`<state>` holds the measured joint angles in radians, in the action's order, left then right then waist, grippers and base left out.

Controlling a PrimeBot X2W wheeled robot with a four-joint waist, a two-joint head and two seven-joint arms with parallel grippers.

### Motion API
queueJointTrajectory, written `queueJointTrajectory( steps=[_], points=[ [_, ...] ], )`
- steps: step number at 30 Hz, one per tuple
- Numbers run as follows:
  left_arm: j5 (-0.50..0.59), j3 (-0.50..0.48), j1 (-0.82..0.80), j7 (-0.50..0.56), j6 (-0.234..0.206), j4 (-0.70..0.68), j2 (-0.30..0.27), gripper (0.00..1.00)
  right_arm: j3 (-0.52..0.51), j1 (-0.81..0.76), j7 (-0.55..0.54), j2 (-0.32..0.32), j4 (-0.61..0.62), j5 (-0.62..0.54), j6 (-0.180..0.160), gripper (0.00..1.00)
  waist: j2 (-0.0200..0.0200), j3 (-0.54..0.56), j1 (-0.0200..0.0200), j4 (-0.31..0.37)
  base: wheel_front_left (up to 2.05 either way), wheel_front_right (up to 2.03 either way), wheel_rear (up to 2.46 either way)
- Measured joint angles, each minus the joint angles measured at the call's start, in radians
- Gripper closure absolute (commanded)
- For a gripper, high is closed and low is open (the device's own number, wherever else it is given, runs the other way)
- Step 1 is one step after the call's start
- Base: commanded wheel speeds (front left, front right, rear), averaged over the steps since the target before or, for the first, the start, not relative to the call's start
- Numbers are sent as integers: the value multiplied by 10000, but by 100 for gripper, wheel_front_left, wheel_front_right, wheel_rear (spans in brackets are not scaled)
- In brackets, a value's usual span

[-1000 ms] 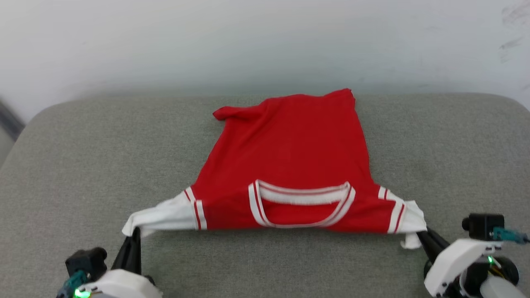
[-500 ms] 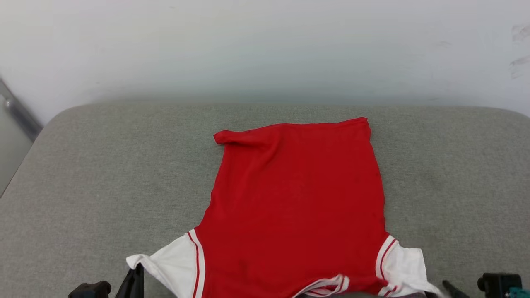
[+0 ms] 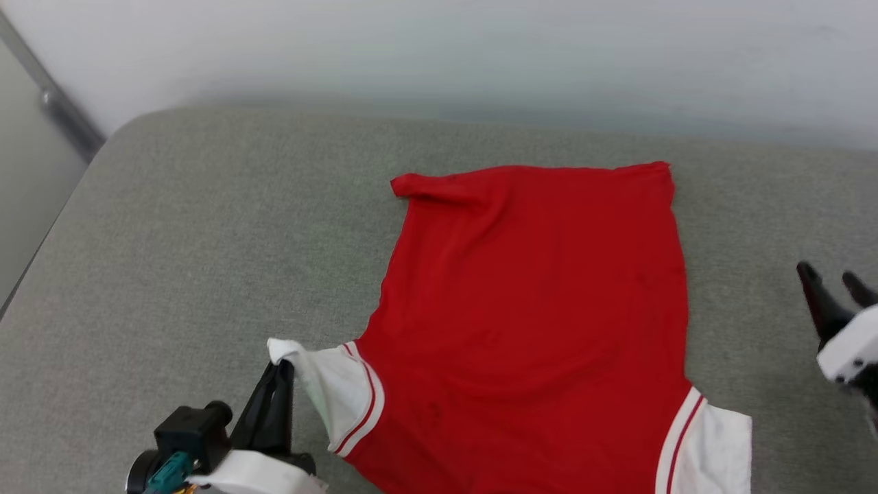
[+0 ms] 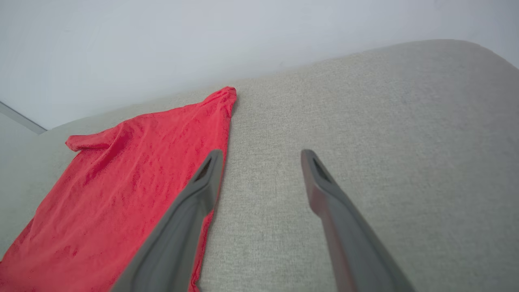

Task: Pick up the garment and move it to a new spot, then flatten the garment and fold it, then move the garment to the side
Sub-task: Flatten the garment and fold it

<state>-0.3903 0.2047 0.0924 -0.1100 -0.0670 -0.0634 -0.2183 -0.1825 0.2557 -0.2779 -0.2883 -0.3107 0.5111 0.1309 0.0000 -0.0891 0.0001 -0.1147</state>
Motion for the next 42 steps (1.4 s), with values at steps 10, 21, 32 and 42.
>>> queueJointTrajectory(
  steps=[10, 21, 32, 42],
  points=[
    [357, 895, -1825, -886, 499, -105, 708, 100, 364, 5282, -3296, -1321, -3239, -748, 0, 0, 0, -2141, 1, -1488, 0, 0, 0],
    [397, 1174, -2688, -1310, 807, 88, 1041, 100, 267, 7102, -4905, -1423, -4441, -1511, 0, 0, 0, -3845, 1, -2565, 0, 0, 0],
    [353, 1145, -2818, -1415, 842, 560, 1097, 100, -562, 7581, -6130, -1285, -5154, -2520, 6, 100, 0, -3880, 0, -2735, 0, 0, 0],
    [234, 777, -2159, -1360, 554, 1112, 725, 100, 313, 6435, -6729, -1373, -4474, -2830, 4, 100, 0, -2567, 0, -2218, 0, 0, 0]
  ],
)
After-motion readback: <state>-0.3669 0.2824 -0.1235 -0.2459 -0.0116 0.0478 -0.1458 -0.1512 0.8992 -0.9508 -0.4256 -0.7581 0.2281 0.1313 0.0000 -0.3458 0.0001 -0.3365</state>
